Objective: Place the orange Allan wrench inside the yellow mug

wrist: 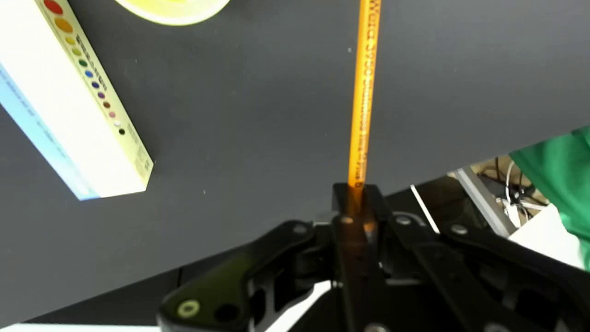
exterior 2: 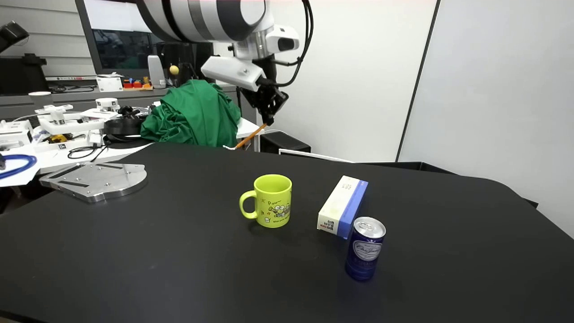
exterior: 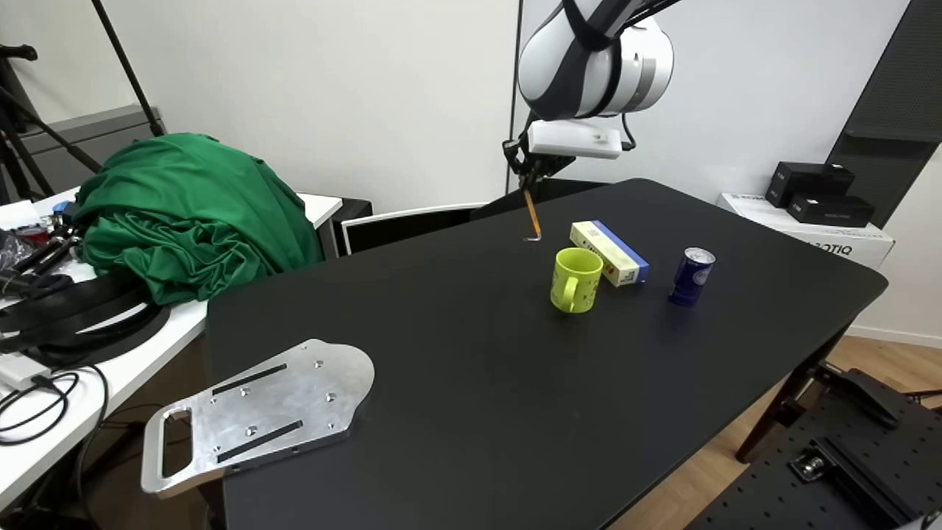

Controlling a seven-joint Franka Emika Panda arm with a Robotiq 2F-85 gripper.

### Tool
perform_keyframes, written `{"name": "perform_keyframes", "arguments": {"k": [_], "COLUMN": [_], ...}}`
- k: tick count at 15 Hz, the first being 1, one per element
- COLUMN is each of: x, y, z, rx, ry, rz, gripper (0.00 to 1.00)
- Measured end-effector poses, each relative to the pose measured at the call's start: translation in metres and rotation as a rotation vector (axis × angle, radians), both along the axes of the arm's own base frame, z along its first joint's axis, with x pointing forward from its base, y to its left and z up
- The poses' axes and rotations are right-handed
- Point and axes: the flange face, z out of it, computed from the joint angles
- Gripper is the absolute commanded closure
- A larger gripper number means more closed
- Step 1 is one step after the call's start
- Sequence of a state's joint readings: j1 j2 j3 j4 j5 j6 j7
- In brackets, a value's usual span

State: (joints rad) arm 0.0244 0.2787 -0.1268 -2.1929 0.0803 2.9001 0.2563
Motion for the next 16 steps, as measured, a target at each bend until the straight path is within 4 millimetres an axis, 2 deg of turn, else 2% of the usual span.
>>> {"name": "perform_keyframes", "arguments": {"k": [4, 11, 13, 16], "x": [-0.014, -0.026, -0.027, -0.035], "y": [-0.012, -0.001, -0.008, -0.032], "z": [0.012, 0.020, 0.026, 0.028], "rx": [0.004, 0.078, 0.080, 0.047], "ry": [-0.183, -0.314, -0.352, -0.393], "rz": [-0.059, -0.111, -0.124, -0.155], "gripper": [0.98, 0.98, 0.98, 0.98]}}
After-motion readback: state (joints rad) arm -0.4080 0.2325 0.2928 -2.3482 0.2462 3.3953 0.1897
